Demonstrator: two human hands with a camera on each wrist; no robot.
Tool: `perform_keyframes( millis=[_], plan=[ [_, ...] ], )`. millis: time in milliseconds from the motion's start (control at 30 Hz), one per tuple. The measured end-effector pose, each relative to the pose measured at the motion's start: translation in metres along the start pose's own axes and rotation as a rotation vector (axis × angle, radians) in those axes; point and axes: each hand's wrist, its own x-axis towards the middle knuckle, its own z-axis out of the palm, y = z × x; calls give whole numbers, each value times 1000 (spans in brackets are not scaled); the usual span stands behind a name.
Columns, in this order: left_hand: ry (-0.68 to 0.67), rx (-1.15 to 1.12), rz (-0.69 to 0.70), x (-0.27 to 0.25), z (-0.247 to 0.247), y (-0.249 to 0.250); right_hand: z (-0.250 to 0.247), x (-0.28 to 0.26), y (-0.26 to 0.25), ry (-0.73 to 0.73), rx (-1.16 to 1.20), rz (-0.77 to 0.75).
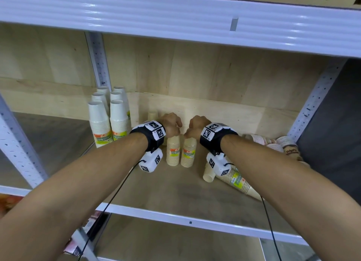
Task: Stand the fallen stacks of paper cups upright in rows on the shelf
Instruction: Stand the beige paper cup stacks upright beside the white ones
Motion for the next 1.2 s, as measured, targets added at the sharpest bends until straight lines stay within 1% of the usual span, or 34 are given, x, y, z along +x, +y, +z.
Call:
perform_keyframes(
  millis=[133, 233, 433, 633, 800, 900, 1000, 1100, 1200],
  plan=[
    [43, -43, -35, 0, 1, -1, -4, -6, 0, -31, 11, -56],
    [46, -39, -13, 1, 1, -1, -7, -6, 0, -74, -7, -87],
    [30, -81, 30, 2, 3, -3, -9, -9, -2, -62, 12, -93],
    [13, -32, 53, 3, -4, -3, -11, -7, -6, -76, -23, -89],
    [26, 7, 6, 7, -17, -8, -15, -2, -15, -63, -3, -102],
    [87, 39, -11, 12, -25, -12, -14, 4, -21, -55, 22, -119],
    [139, 69, -60, 12, -33, -19, -13, 9, -31, -26, 47, -133],
    [148, 92, -112, 14, -37, -28, -10, 16, -40, -7, 51, -138],
    [156, 109, -128, 19, -36, -37, -6, 23, -49, -11, 45, -156]
  ],
)
